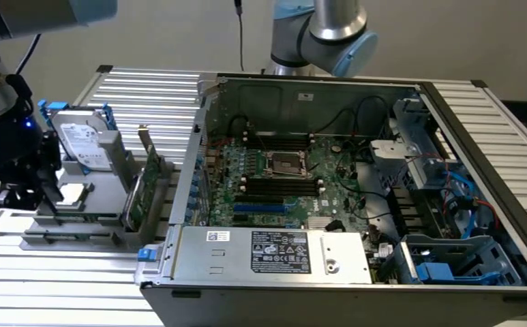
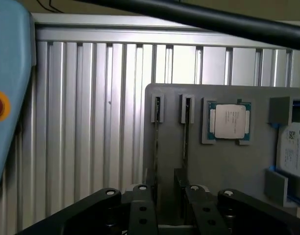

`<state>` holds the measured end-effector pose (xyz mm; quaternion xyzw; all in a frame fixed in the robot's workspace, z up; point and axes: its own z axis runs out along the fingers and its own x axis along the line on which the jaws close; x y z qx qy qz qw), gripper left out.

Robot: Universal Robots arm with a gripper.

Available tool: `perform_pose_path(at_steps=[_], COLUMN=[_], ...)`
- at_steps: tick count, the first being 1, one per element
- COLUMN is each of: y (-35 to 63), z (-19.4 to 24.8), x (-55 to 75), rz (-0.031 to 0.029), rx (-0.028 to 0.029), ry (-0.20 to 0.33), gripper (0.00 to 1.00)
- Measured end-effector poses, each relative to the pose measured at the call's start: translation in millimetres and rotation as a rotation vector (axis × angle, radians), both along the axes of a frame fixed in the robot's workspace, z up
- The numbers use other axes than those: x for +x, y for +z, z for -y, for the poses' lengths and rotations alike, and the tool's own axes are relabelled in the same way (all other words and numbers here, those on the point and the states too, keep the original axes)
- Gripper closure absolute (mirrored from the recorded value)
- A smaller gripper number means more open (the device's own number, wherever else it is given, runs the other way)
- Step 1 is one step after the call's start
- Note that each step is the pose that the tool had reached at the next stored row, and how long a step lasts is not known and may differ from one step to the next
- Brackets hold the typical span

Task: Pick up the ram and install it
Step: 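Pick up the ram and move it above insertion slot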

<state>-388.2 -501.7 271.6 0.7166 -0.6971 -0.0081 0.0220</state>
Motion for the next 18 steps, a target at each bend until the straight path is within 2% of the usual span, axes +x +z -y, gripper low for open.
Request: perform_pose_path(at_steps=[4,6,10,12,18], y=[-7.2,-10.7,-18.2,-21.8,-32.6], z=[0.7,2.4,11.2,13.7,14.4], x=[0.1,0.1,0.1,0.6,5.9], rz=[0.0,-0.0003,0.0,0.0001,-0.0001], rx=[0.0002,-0.0001,0.0001,0.0002,0.0001], ry=[0.009,0.011,0.014,0.016,0.017], gripper=[0.69,0.69,0.69,0.69,0.69])
